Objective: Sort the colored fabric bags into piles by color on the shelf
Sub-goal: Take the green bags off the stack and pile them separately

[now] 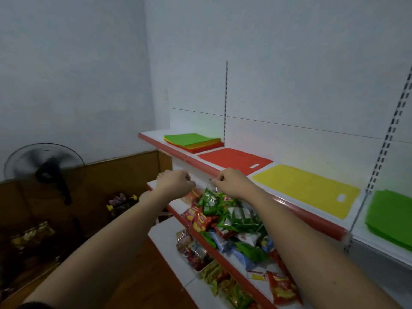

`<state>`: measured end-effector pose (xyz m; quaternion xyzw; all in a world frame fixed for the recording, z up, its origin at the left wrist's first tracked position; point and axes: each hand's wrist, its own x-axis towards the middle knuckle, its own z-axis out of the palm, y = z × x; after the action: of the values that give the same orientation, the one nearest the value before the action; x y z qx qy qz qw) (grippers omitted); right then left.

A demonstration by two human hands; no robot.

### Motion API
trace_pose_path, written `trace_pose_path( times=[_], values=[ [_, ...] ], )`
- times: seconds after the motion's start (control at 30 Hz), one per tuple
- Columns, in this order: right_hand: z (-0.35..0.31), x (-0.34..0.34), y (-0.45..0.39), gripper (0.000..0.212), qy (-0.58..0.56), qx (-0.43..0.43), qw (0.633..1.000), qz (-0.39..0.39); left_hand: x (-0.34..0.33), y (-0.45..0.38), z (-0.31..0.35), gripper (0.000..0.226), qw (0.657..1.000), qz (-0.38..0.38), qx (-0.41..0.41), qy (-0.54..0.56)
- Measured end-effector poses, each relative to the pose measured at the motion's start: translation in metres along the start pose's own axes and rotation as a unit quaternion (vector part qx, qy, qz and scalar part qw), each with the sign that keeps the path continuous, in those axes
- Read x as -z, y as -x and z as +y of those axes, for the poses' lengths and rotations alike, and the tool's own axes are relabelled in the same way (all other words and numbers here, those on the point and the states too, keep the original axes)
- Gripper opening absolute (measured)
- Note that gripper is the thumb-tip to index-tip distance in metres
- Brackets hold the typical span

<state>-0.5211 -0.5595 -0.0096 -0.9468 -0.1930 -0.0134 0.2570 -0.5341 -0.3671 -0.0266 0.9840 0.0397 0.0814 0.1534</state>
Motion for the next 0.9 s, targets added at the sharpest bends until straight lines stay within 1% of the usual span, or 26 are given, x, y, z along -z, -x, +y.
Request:
trace_pose_path(
  times=[0.1, 0.17, 0.23, 0.3, 0.4, 0.5, 0.53, 0.6, 0.63, 0.7, 0.83, 0.9],
  values=[
    [-0.040, -0.027, -0.035, 0.032, 0.011, 0.012, 1.000, -0.012, 0.012, -0.014, -0.048, 0.038, 1.000, 0.002, 0.010, 0.005],
    [-0.066, -0.043, -0.056, 0.033, 0.020, 0.016, 1.000, -0.014, 0.018, -0.025, -0.079, 0.035, 1.000, 0.013, 0.019, 0.004],
    [-0.086, -0.058, -0.076, 0.034, 0.037, 0.022, 0.999, -0.012, 0.021, -0.035, -0.107, 0.033, 1.000, 0.005, 0.018, -0.001],
    [-0.103, -0.076, -0.097, 0.034, 0.051, 0.028, 0.998, -0.009, 0.024, -0.047, -0.134, 0.036, 1.000, 0.001, 0.012, -0.006],
    [-0.123, -0.102, -0.129, 0.036, 0.071, 0.044, 0.996, -0.014, 0.030, -0.070, -0.167, 0.042, 0.999, 0.003, 0.026, -0.021],
    [-0.136, -0.119, -0.164, 0.035, 0.085, 0.051, 0.995, -0.026, 0.031, -0.098, -0.193, 0.042, 0.999, -0.002, 0.033, -0.028],
    [-0.140, -0.122, -0.176, 0.032, 0.087, 0.057, 0.994, -0.031, 0.030, -0.108, -0.201, 0.044, 0.999, -0.002, 0.037, -0.025],
    [-0.144, -0.125, -0.201, 0.018, 0.089, 0.064, 0.993, -0.050, 0.028, -0.129, -0.214, 0.047, 0.999, -0.007, 0.042, -0.016],
    [-0.145, -0.127, -0.214, 0.017, 0.091, 0.063, 0.992, -0.060, 0.026, -0.139, -0.221, 0.048, 0.999, -0.011, 0.043, -0.013],
    [-0.145, -0.131, -0.242, 0.025, 0.088, 0.061, 0.992, -0.067, 0.025, -0.161, -0.232, 0.048, 0.999, -0.015, 0.046, -0.007],
    [-0.139, -0.134, -0.308, 0.040, 0.079, 0.048, 0.995, -0.040, 0.031, -0.212, -0.249, 0.041, 0.999, -0.003, 0.051, 0.003],
    [-0.137, -0.134, -0.337, 0.045, 0.086, 0.049, 0.995, -0.032, 0.036, -0.238, -0.257, 0.042, 0.999, 0.004, 0.052, 0.003]
  ],
)
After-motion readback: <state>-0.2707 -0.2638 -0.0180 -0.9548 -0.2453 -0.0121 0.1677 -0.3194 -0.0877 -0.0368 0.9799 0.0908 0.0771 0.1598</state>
